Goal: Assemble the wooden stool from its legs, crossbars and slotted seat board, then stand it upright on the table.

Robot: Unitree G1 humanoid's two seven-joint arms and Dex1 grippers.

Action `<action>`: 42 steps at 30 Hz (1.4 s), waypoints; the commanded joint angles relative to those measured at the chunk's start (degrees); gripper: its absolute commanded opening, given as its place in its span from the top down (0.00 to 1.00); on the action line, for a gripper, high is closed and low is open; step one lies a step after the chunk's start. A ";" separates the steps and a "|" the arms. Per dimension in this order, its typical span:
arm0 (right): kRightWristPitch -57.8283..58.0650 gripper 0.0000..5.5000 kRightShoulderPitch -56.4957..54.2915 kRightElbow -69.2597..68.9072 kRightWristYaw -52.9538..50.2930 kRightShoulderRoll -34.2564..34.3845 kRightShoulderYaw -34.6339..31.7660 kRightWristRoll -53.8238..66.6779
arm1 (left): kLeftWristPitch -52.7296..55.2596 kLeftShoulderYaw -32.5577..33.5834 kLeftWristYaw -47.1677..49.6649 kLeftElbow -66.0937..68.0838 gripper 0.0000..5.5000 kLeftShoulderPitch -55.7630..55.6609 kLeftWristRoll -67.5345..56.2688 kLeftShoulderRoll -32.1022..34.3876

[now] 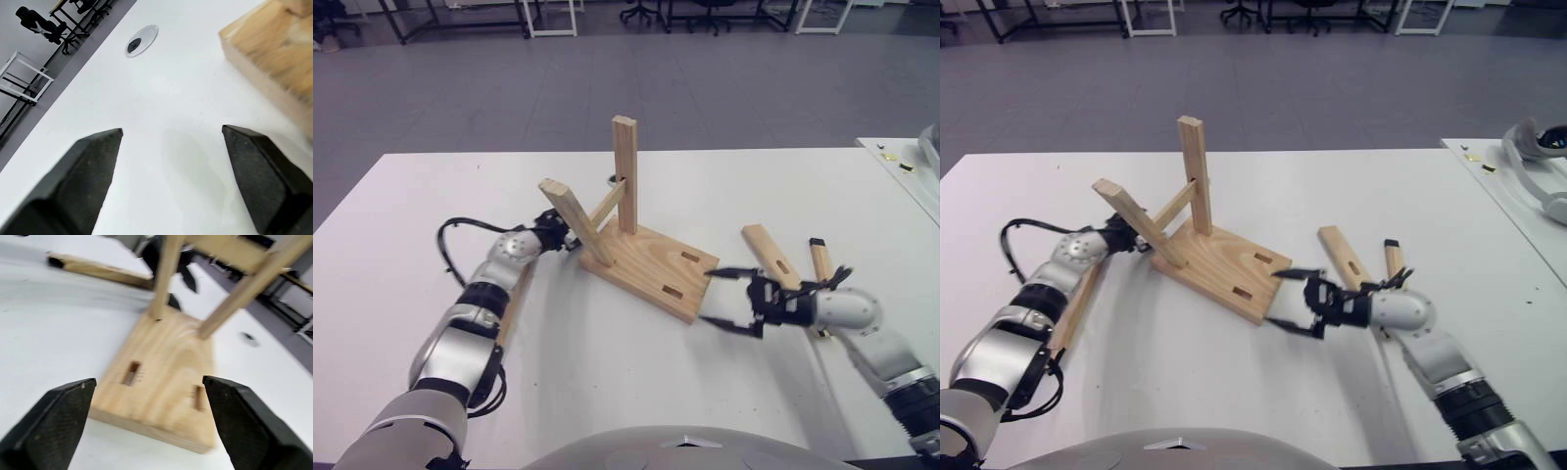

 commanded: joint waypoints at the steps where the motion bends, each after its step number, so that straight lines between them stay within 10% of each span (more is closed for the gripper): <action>1: 3.70 0.26 -14.05 15.78 -13.29 3.96 -1.46 -12.00 | 2.30 3.35 -11.20 -18.28 0.32 16.04 -5.84 7.86; 6: -2.20 0.26 -29.06 48.59 -24.67 21.06 9.84 -28.70 | 19.26 -5.38 -22.66 -48.80 0.32 30.23 -8.90 9.70; 10: -10.87 0.26 -29.77 60.50 -18.74 23.70 13.45 -32.39 | 20.38 -11.37 -13.56 -33.46 0.32 20.01 0.88 -1.01; 16: -9.80 0.26 -13.79 37.44 -5.01 15.15 9.92 -24.72 | 14.17 -13.65 -1.43 -16.01 0.32 9.17 9.07 -7.21; 25: 2.87 0.26 -1.16 11.53 -12.55 19.01 6.97 -22.57 | 9.29 -11.36 -2.69 -15.22 0.32 10.40 7.06 -9.22; 32: 21.14 0.26 0.06 9.03 -36.83 17.95 -21.31 -20.09 | 21.94 0.51 -4.31 -45.58 0.32 23.46 0.96 0.39; 42: 47.04 0.39 6.49 4.31 -39.05 23.88 -28.90 -8.34 | 32.93 3.55 -3.47 -60.27 0.32 26.88 0.74 0.56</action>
